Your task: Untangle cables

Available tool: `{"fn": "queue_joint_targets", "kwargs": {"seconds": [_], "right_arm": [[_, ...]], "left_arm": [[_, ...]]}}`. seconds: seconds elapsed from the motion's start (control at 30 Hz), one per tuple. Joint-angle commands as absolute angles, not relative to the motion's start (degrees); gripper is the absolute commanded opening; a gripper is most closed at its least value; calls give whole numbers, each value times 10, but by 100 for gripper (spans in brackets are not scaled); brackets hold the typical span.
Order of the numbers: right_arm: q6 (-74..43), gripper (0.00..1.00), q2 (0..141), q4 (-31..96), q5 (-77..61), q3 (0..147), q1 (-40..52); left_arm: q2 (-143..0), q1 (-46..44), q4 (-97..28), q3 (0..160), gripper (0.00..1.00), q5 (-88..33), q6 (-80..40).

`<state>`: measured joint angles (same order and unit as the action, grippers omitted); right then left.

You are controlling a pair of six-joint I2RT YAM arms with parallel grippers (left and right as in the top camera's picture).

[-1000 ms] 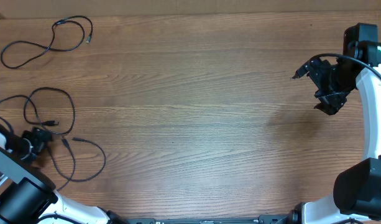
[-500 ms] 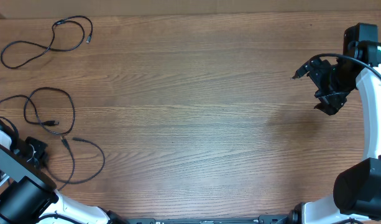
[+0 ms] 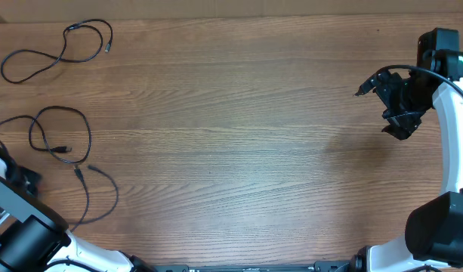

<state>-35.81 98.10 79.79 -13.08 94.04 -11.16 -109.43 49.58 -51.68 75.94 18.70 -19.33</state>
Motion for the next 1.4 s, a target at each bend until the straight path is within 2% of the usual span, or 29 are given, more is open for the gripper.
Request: {"fn": "queue_joint_targets", "kwargs": {"seconds": [0.0,0.27,0.57,0.7,0.77,0.87,0.97,1.03,1.1,1.27,1.37], "right_arm": [[-358,100,981,798,-127,941,-113],[-358,100,981,798,-126,941,-113],[-358,100,981,798,-127,941,-113],[-358,100,981,798,-126,941,-113],[-358,100,981,798,-127,941,-113],[-358,100,981,798,-127,941,-113],[-358,100,981,798,-126,941,-113],[-358,100,981,798,-127,941,-113],[-358,100,981,798,-127,941,-113],[-358,100,981,798,-127,941,-113],[-358,100,981,798,-127,941,-113]], "left_arm": [[-1094,495,-529,839,4,216,-179],[-1094,507,-557,900,4,291,-190],[-1094,548,-537,898,4,306,-225],[-1094,562,-521,898,5,271,-224],[-1094,566,-507,897,18,224,-220],[-1094,566,-503,897,60,170,-219],[-1094,566,-506,897,70,103,-218],[-1094,566,-507,897,72,55,-217],[-1094,566,-509,897,67,-4,-196],[-1094,555,-540,897,62,-125,-142],[-1094,536,-579,897,51,-127,-119]]}}
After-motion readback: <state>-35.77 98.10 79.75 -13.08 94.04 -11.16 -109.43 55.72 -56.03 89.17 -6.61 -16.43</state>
